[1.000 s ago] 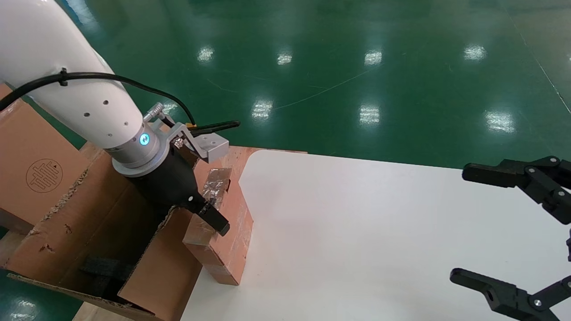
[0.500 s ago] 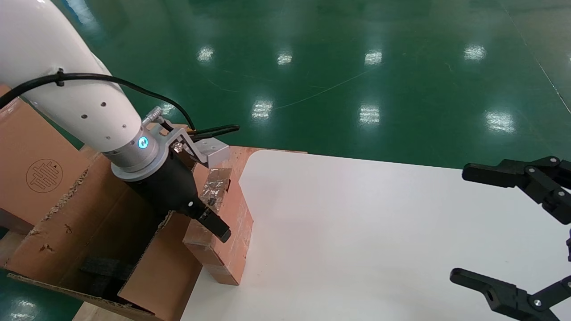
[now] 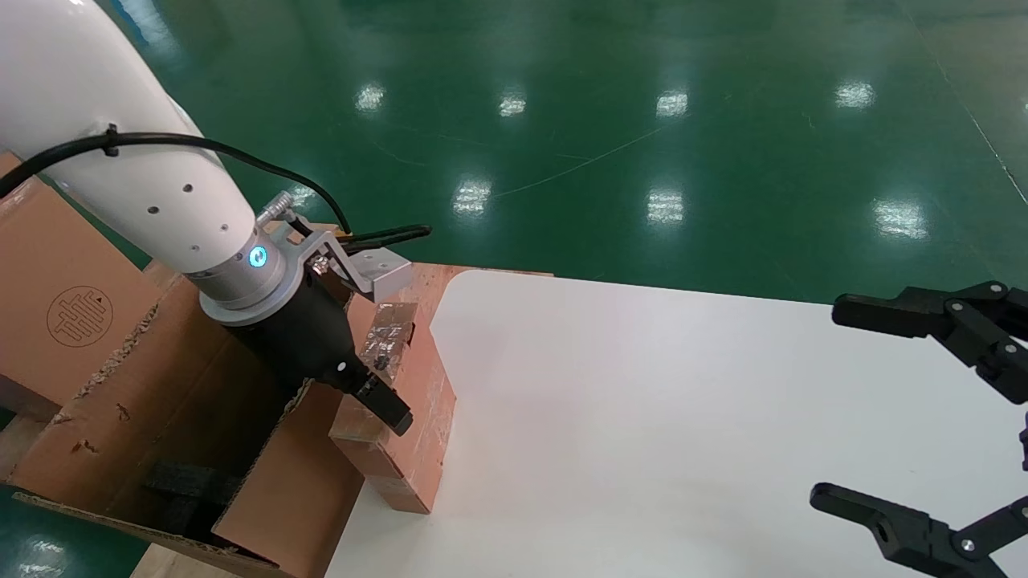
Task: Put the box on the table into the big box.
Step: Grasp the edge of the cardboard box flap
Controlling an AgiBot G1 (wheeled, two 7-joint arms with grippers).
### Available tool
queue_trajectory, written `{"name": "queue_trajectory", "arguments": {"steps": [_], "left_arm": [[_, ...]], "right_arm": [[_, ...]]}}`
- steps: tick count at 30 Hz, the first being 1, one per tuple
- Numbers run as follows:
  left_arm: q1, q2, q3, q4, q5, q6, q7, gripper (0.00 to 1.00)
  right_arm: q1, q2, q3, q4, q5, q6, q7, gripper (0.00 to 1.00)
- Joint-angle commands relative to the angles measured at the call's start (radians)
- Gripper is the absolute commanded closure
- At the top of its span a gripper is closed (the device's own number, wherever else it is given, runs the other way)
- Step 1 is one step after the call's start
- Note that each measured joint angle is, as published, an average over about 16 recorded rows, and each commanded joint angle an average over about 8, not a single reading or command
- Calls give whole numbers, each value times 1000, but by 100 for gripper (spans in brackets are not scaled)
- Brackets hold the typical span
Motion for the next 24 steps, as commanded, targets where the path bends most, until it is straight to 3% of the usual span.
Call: {"name": "queue_trajectory", "arguments": {"steps": [1, 2, 19, 24], "left_arm": [[0, 0, 0, 0, 1, 1, 0, 100], [0, 1, 1, 0, 1, 1, 0, 100], [-1, 2, 1, -1, 4, 2, 1, 100], [-1, 2, 2, -1, 4, 2, 1, 100]], "right_arm": [[0, 0, 0, 0, 0, 0, 0, 94], [0, 0, 0, 0, 0, 0, 0, 100], [0, 0, 0, 0, 0, 0, 0, 100], [0, 0, 0, 0, 0, 0, 0, 40]]}}
